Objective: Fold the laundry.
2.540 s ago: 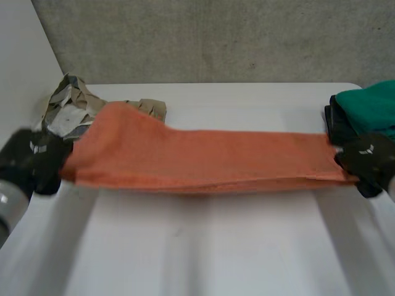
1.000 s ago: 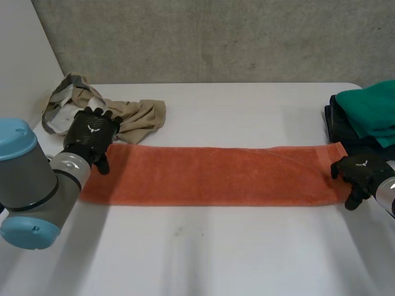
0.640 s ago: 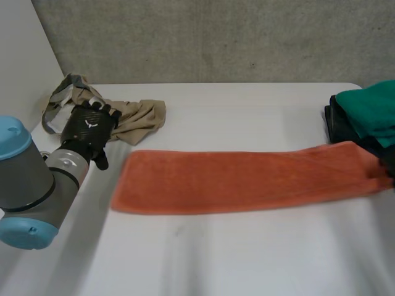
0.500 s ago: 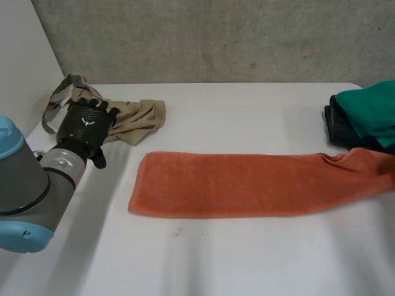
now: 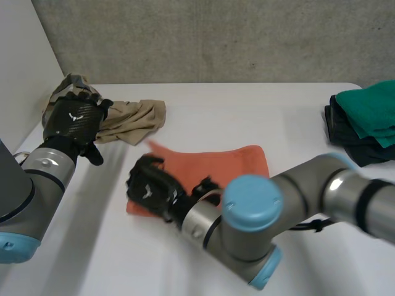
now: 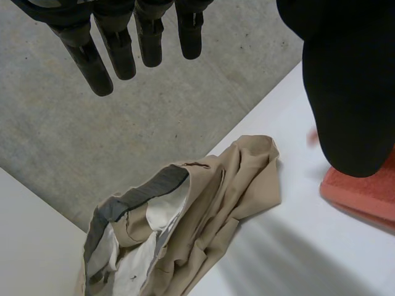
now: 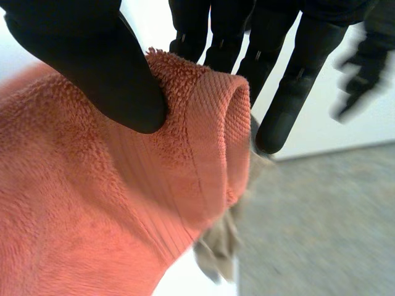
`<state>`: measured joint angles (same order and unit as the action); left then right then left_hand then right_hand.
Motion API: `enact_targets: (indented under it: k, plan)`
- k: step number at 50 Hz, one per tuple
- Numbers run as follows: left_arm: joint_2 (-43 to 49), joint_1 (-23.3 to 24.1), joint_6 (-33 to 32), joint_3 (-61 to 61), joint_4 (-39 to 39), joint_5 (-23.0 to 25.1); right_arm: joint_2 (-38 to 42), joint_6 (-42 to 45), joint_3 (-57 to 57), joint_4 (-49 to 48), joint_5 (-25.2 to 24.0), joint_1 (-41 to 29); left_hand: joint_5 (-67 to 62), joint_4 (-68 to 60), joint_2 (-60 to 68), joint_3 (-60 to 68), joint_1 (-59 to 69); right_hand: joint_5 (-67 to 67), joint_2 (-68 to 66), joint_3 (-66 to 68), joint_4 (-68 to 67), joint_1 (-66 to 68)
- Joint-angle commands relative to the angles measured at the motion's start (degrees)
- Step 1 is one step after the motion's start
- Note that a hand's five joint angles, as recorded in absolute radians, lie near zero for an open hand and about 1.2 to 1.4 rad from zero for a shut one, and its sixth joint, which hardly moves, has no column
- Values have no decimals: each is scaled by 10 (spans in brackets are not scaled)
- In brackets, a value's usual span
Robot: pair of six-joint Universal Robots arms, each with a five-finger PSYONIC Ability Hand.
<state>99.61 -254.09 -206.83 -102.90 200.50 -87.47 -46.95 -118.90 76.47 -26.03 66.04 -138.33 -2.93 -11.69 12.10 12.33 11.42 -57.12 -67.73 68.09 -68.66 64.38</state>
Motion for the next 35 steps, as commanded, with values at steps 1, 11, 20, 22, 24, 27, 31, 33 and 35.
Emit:
enact_targets:
  k: [1,11,20,22,24,27,31,33,35]
  plan:
    - [5,2,-1,-4,1,1,46,-2,-22,2,24,-19,29,17,-21,-23,-14,513,519,-522,528,-485]
    - [10,41,0,23,7,2,-120,-221,95,52,187,57,29,17,-21,-23,-14,571,577,-581,587,-544]
    - [71,145,4,60,8,-3,-155,-317,202,129,173,187,29,17,-21,-23,-14,495,501,-505,511,-468]
    - [78,152,3,62,8,-2,-154,-314,212,129,176,206,29,17,-21,-23,-14,391,397,-401,406,-364]
    - [81,154,3,63,8,-3,-152,-293,224,131,181,238,29,17,-21,-23,-14,122,128,-132,138,-95]
    - [82,153,3,62,7,-3,-156,-240,234,128,186,270,29,17,-21,-23,-14,-129,-123,119,-113,156]
    - [76,151,2,61,7,-3,-162,-193,220,117,186,281,29,16,-21,-23,-14,-129,-123,119,-113,156]
    - [72,147,2,60,4,-4,-170,-180,207,104,187,271,29,16,-21,-23,-14,-129,-123,119,-113,156]
    - [65,144,2,60,2,-5,-188,-172,176,80,189,226,29,16,-21,-23,-14,-129,-123,119,-113,156]
